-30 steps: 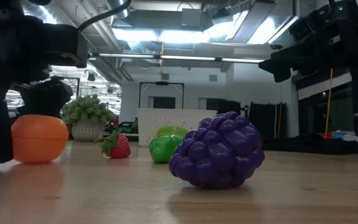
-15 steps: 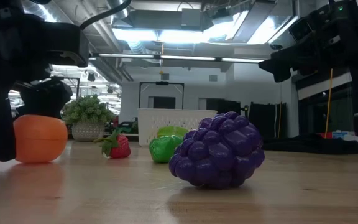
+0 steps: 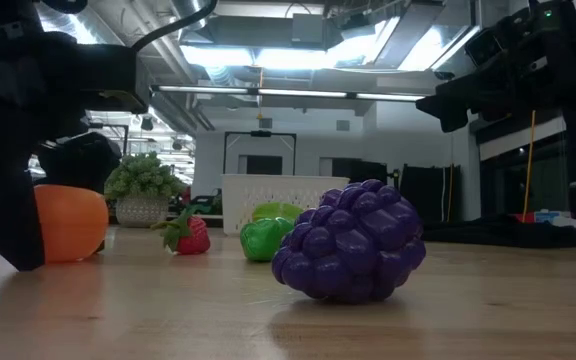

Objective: Pick and placing Produce into tupperware
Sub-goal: Put the tangerine into the white bin

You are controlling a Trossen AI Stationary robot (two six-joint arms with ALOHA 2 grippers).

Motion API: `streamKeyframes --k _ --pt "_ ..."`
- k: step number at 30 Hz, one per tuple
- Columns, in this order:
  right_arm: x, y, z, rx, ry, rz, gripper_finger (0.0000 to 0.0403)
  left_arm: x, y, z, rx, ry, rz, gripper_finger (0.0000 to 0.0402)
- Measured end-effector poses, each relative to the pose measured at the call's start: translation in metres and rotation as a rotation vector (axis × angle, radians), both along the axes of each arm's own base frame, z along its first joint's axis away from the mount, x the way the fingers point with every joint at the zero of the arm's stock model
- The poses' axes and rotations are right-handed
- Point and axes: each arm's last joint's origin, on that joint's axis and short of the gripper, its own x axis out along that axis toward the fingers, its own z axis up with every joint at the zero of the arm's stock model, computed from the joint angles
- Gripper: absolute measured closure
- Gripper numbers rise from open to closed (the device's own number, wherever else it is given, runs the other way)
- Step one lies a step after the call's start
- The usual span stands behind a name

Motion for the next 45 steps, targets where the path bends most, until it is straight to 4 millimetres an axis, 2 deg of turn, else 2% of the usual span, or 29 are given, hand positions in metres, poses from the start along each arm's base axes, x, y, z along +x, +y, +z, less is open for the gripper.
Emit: streamKeyframes --k 15,29,39,45 --pt "0.0 0.0 0.0 0.0 -0.001 0.0 0.0191 0.002 0.001 -0.002 -0.011 -0.003 0.031 0.0075" --pt "0.0 0.0 0.0 0.001 0.001 0.0 0.0191 0.001 0.002 -0.002 -0.002 0.008 0.037 0.0162" --pt "0.0 0.0 0.0 0.0 0.001 0.0 0.0191 -0.002 0.001 0.008 -0.079 0.009 0.011 0.0157" --pt "0.0 0.0 0.0 0.0 0.001 -0.001 0.0191 0.0 0.008 0.018 -0.124 0.0 0.022 0.0163"
